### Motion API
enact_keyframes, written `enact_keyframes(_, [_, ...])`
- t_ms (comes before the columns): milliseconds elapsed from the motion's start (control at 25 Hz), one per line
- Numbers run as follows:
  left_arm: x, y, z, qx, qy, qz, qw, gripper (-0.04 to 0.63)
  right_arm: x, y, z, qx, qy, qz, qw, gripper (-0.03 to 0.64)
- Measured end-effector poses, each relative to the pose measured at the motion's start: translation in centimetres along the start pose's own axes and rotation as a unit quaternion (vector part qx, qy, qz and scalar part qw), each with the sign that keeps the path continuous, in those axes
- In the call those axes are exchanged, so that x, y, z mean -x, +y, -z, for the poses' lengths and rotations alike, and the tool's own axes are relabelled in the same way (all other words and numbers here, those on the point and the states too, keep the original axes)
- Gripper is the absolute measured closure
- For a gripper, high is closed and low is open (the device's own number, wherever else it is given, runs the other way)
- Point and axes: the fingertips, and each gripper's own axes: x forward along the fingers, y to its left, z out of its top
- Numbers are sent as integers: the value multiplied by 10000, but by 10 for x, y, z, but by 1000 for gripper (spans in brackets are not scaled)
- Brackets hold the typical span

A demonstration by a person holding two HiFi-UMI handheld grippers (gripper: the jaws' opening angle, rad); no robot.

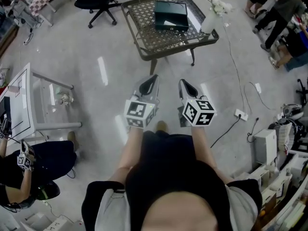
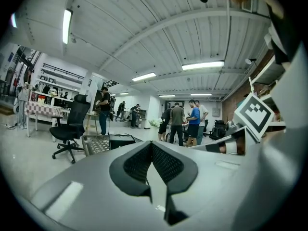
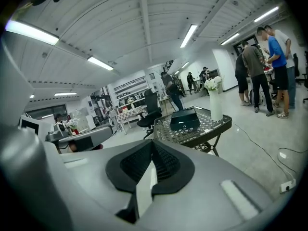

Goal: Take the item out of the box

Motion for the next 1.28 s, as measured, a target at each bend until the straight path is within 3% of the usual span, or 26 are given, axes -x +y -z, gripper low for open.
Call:
enact_keyframes(600, [-4,-4,-3,-67,-65,-33,10000,588,-4,-2,-4,47,29,-97,9999,615])
enact_keyframes(1280, [-21,10,-10,-95,-54,1,9999,588,-16,-15,-10,-34,12,86,10000,615])
